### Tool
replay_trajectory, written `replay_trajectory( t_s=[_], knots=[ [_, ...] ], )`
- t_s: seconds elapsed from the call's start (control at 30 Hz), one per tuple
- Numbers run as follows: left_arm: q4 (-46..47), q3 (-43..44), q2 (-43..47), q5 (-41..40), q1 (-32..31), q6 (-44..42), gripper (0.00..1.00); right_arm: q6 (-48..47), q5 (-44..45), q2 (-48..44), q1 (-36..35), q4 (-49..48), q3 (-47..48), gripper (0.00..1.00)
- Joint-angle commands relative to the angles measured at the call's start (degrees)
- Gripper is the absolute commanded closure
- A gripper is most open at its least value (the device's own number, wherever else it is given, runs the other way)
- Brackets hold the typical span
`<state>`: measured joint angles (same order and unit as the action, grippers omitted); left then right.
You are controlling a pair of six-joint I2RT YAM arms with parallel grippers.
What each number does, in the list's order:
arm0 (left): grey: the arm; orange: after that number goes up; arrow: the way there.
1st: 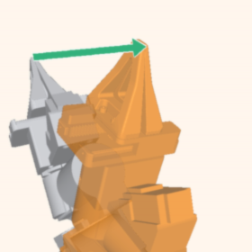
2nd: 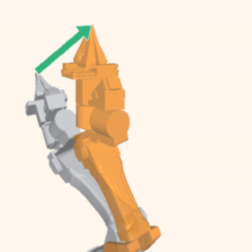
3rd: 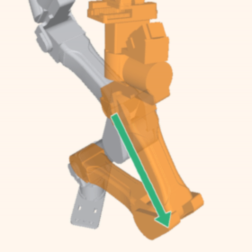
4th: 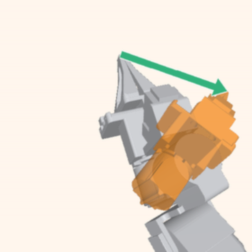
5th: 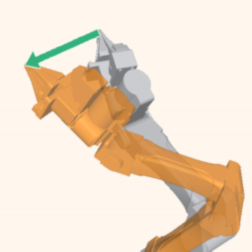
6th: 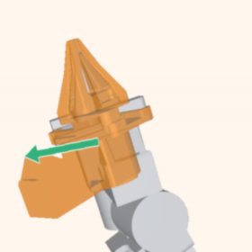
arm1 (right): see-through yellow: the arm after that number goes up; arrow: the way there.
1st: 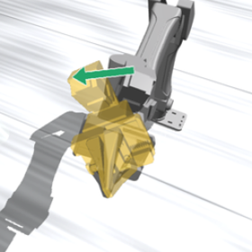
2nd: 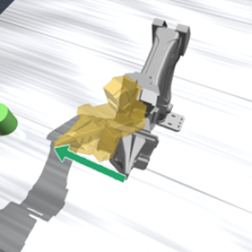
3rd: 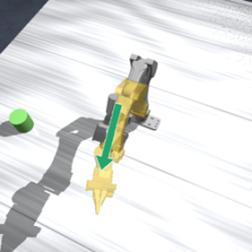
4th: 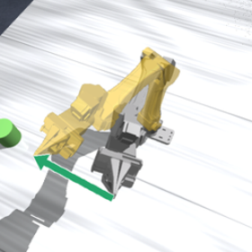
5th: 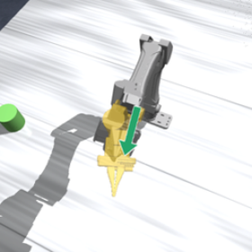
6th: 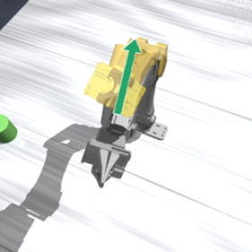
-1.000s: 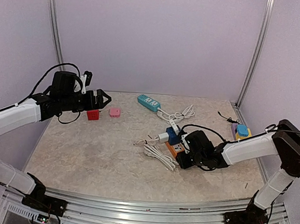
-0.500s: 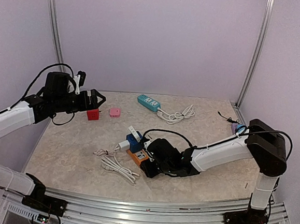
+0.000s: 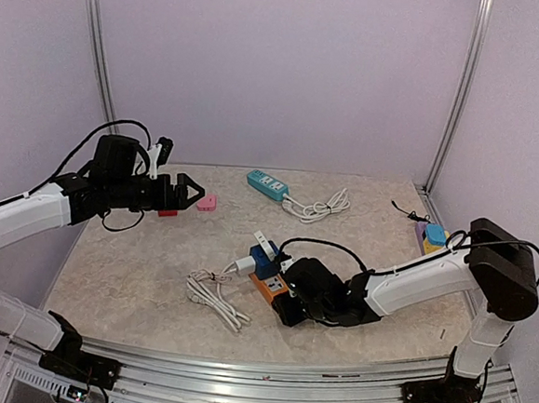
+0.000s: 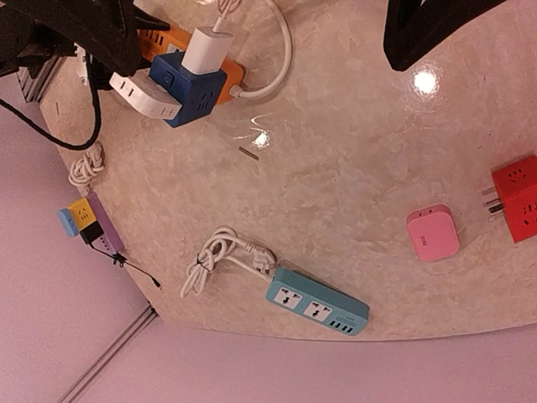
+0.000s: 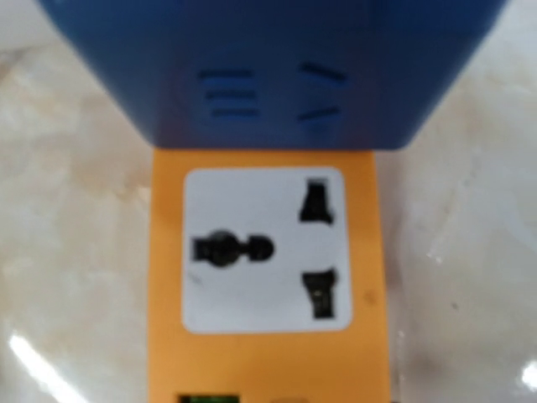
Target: Pull the plug off the socket
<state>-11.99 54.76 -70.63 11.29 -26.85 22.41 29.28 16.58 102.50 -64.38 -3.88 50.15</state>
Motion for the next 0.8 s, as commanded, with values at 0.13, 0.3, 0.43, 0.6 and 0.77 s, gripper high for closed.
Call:
replay_trajectory(
  t_s=[0.13, 0.3, 0.43, 0.6, 0.77],
  knots=[
    [1.4, 0.0, -2.3, 5.0, -1.1, -2.5, 0.01, 0.6, 1.9, -4.0, -0.4, 1.8, -2.1, 0.37],
    [0.4, 0.9, -2.9, 5.2, -2.7, -3.1, 0.01, -1.8, 1.8, -8.8, -0.4, 0.3, -2.1, 0.23],
    [-0.8, 1.5, -3.6, 6.4, -4.9, -4.7, 0.01, -5.5, 2.0, -14.2, -0.4, -1.7, -3.6, 0.19],
    [-3.0, 2.9, -5.4, 9.9, -6.9, -9.5, 0.01, -12.3, 1.1, -19.3, 1.2, -2.2, -4.8, 0.17],
    [-4.6, 6.0, -8.4, 12.7, -8.6, -16.9, 0.01, -14.9, -4.4, -23.7, 6.0, -2.9, -7.0, 0.18]
  ],
)
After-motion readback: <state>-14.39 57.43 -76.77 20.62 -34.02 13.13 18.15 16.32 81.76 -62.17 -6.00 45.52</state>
